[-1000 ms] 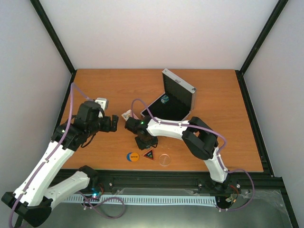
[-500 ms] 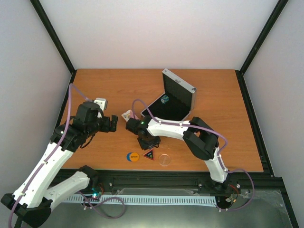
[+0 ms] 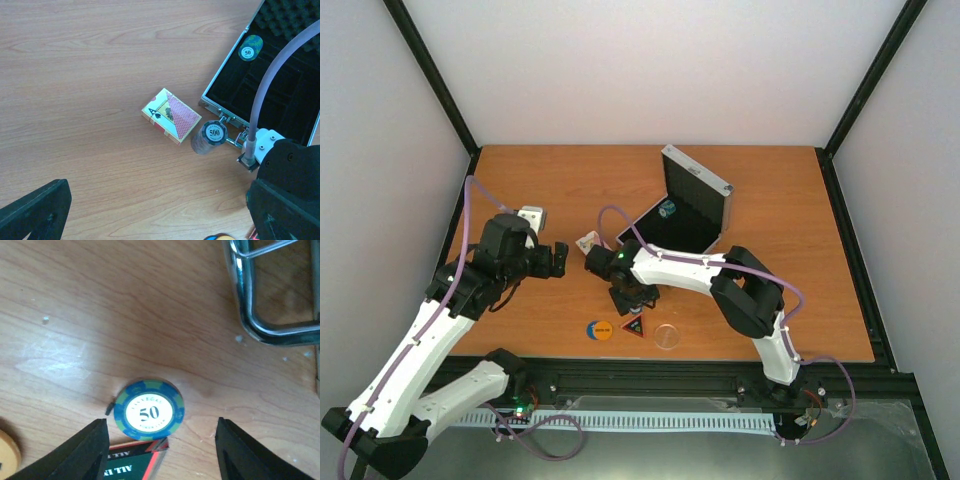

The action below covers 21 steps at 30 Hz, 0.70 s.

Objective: Pack up texas hold em set

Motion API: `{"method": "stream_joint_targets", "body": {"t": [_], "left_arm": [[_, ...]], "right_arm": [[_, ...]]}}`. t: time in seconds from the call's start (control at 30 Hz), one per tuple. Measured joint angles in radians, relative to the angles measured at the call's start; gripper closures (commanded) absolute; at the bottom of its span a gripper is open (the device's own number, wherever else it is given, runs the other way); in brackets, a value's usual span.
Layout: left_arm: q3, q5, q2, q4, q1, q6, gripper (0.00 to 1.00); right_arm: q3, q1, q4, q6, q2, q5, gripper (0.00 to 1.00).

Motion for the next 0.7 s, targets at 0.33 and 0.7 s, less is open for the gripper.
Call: {"method": "stream_joint_targets", "body": {"t": [0.33, 0.7], "left_arm": [[0.000, 0.000, 0.002, 0.000, 0.000, 0.000, 0.00], [0.000, 0.000, 0.002, -0.001, 0.000, 0.000, 0.00]], "right_arm": [[-0.043, -0.004, 0.078, -0.073, 0.000, -0.043, 0.26], [-0.178, -0.027, 0.188, -0.150, -0.068, -0.055, 0.32]]}}
